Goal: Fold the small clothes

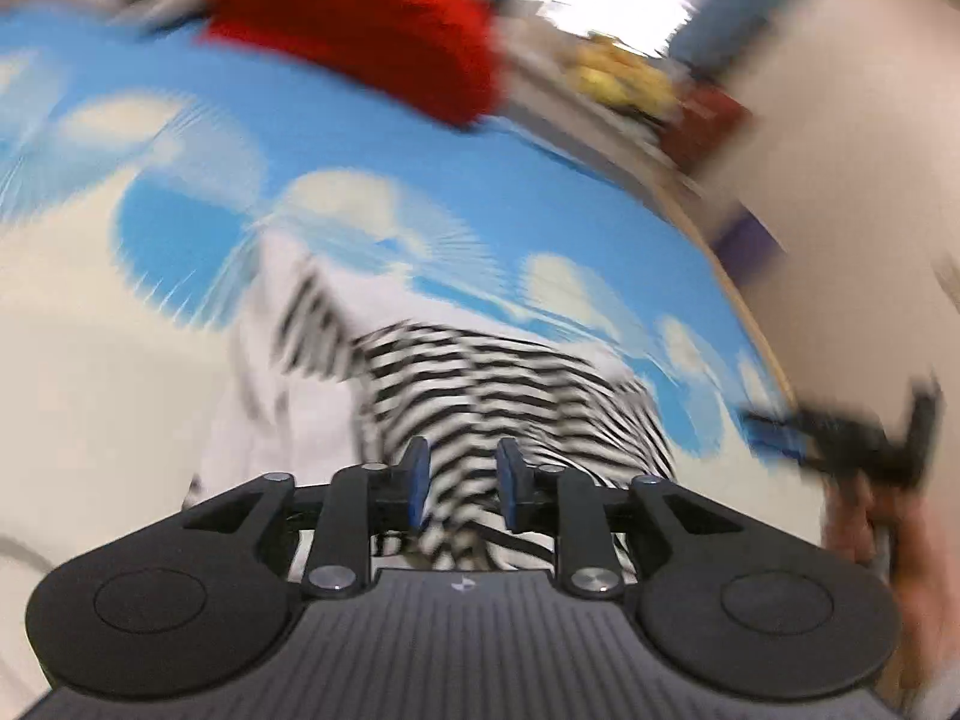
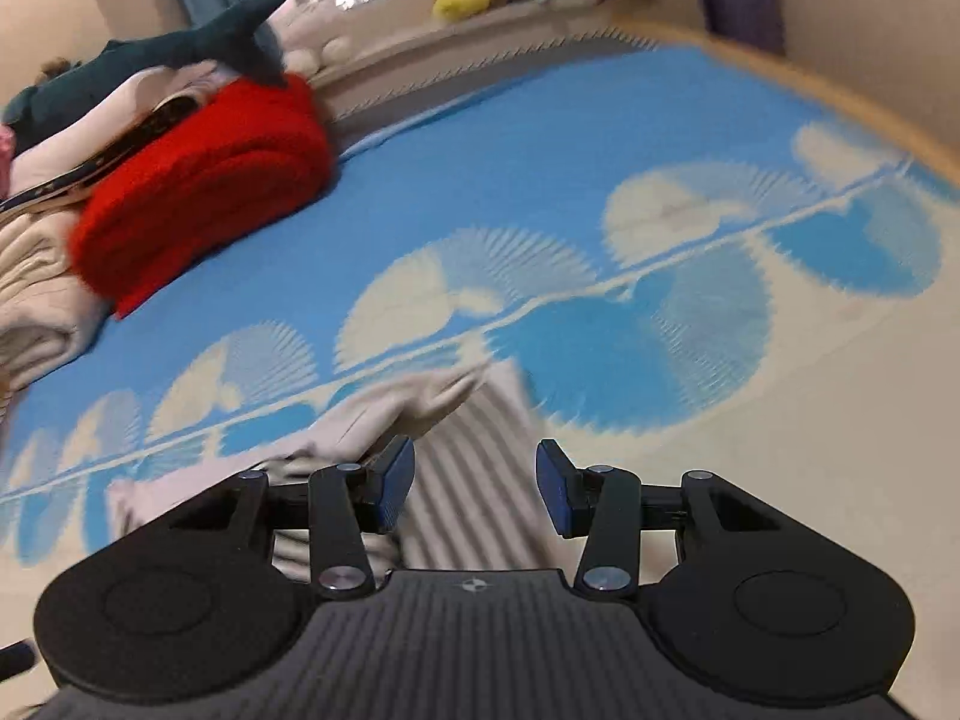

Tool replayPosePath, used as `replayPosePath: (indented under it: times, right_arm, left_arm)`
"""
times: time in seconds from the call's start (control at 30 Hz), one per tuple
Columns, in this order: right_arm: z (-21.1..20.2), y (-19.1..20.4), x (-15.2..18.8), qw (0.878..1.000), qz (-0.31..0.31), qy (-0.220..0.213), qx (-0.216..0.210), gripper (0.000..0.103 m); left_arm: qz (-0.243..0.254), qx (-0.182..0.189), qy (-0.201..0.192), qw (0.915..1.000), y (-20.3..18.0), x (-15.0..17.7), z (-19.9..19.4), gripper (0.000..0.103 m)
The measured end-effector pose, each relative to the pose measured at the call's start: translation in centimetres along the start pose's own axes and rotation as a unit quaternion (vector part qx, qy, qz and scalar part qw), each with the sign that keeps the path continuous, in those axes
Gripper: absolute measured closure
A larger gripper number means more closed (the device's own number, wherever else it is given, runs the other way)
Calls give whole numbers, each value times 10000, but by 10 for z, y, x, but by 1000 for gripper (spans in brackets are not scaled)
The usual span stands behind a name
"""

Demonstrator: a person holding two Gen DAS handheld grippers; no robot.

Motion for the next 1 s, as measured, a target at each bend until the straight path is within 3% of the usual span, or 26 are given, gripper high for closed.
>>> replayPosePath:
  times: [0.13,0.27,0.4,0.47,0.5,0.53,0.57,0.63,0.7,0.73,0.8,0.83,0.87,0.93,1.0]
  right_arm:
    - [28,20,19,9969,-121,640,-434,52]
    - [56,38,44,9887,-88,1326,-700,52]
    - [70,54,56,9859,-359,1525,-592,52]
    - [73,55,58,9858,-413,1552,-486,53]
    - [75,56,59,9859,-404,1547,-489,62]
    - [76,58,58,9860,-387,1531,-537,85]
    - [79,56,57,9859,-315,1506,-653,97]
    - [74,51,49,9880,104,1242,-911,100]
    - [53,34,29,9889,813,428,-1164,100]
    - [40,26,20,9863,1078,-31,-1246,100]
    - [18,8,8,9777,1494,-812,-1229,100]
    - [15,1,8,9749,1662,-911,-1166,100]
    - [19,-5,12,9734,1847,-743,-1136,100]
    - [41,-9,31,9767,1941,190,-893,100]
    - [62,-11,54,9756,1845,1074,-511,99]
  left_arm:
    - [-885,-179,544,9944,21,3,42,73]
    - [-987,-284,1009,9896,23,7,72,63]
    - [-1231,-418,1331,9825,31,26,86,62]
    - [-1186,-521,1316,9828,33,29,92,72]
    - [-1119,-495,1340,9834,30,27,98,98]
    - [-1044,-436,1333,9846,25,24,96,101]
    - [-962,-362,1195,9875,21,18,94,101]
    - [-629,-94,581,9963,6,-3,76,101]
    - [-252,200,-350,9989,-7,-26,46,101]
    - [-59,285,-840,9960,-10,-37,30,101]
    - [-97,293,-1191,9924,-5,-47,20,101]
    - [-308,200,-1075,9935,5,-48,24,102]
    - [-449,44,-865,9952,12,-46,32,102]
    - [-673,-671,-115,9954,36,-35,58,102]
    - [-1004,-1138,545,9869,58,-22,77,102]
Point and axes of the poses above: each gripper's, at about its wrist camera, not at the fingertips, and z roughly the way its jaws point, y to its left, x to its underside, the point moved 4 cm from there along z, roughly the way its jaws point, and after that the axes turned 13 degrees about -z, right-handed, at the moved point
